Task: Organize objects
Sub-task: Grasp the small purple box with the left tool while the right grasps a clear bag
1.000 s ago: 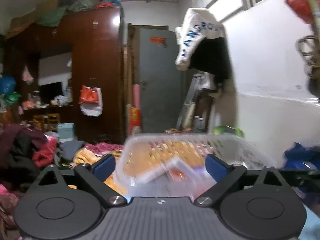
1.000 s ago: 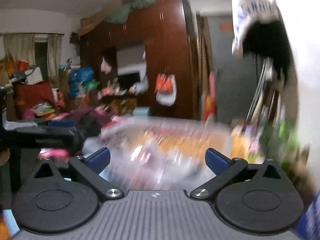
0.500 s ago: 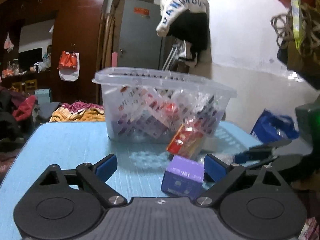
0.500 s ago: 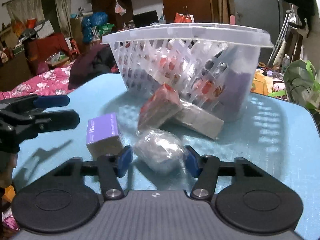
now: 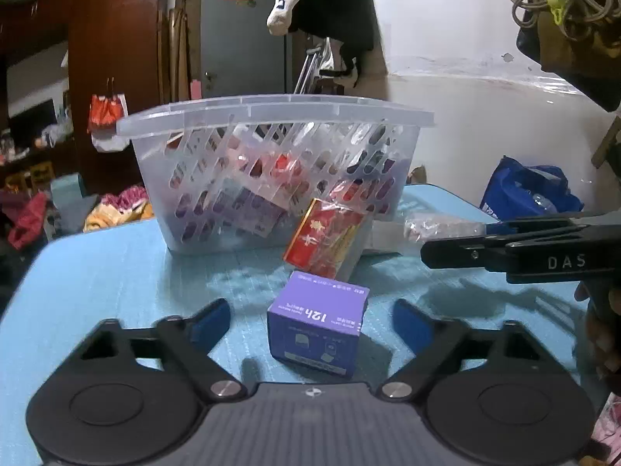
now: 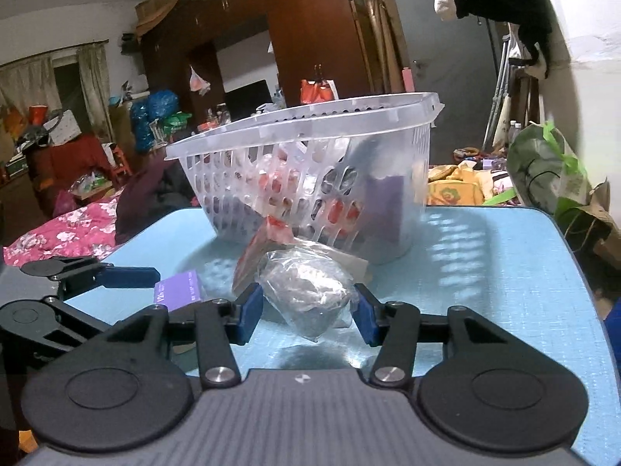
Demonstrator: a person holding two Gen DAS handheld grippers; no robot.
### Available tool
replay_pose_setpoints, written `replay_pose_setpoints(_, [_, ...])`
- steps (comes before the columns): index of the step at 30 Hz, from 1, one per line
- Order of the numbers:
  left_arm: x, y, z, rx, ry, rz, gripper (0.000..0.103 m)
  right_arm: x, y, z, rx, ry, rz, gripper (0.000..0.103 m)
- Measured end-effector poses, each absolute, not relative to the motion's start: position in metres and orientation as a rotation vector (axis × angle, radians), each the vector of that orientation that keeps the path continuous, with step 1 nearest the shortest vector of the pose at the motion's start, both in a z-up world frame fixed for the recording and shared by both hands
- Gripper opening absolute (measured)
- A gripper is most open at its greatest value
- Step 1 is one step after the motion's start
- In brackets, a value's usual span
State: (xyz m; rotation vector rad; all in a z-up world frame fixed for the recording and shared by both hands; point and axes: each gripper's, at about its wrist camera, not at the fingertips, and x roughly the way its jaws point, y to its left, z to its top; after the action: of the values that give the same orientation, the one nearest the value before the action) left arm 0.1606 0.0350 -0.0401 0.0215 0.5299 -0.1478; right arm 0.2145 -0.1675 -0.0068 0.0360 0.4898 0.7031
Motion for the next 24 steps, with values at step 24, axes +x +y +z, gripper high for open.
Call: replay_pose_setpoints(24, [0.155,0.06,-0.043,-0.137,0.463,-0.216,0.051,0.209,-0.171,-0.006,0.032,0.43,0.702,0.053])
